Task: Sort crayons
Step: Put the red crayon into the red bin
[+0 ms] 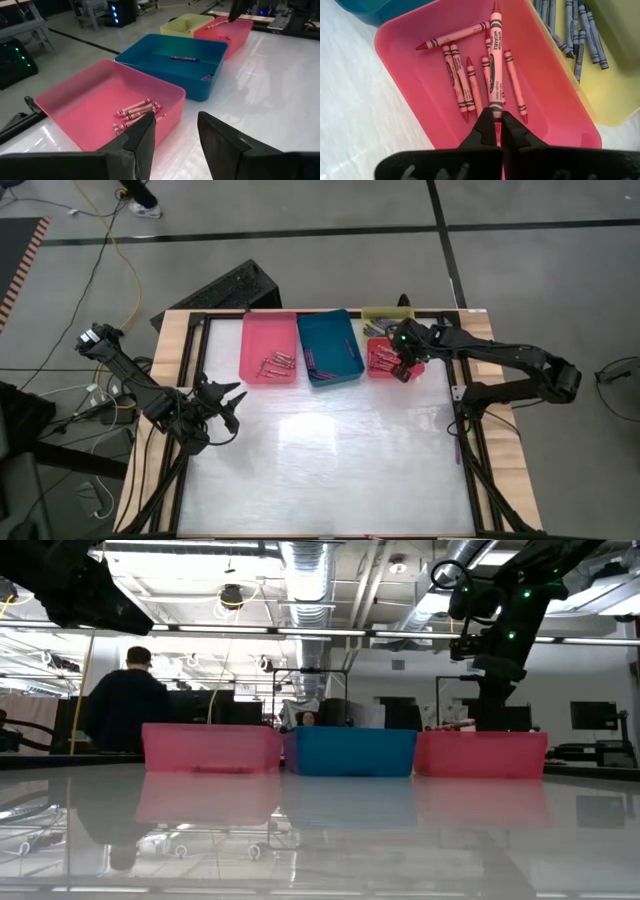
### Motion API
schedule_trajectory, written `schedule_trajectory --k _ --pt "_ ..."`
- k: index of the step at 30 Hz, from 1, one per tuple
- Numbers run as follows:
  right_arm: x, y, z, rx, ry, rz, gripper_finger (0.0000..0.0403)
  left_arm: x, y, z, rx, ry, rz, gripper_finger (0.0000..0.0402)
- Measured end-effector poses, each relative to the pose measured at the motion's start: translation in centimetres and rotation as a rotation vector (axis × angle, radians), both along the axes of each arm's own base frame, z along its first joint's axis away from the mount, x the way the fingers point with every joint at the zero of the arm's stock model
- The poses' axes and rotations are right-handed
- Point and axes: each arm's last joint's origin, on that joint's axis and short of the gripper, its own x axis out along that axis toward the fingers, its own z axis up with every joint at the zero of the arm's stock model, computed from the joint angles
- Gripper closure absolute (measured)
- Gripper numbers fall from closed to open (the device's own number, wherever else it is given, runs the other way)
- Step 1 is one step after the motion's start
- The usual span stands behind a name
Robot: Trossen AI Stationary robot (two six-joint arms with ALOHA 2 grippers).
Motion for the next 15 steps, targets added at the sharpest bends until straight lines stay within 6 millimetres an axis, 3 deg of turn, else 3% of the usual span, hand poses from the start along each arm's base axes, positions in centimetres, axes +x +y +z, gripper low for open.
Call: schedule_trajectory --k 15 --pt "-0.18 0.11 -0.11 0.018 0.017 -0.012 0.0382 0.02 -0.02 0.02 -0.013 -0.011 0.004 0.0262"
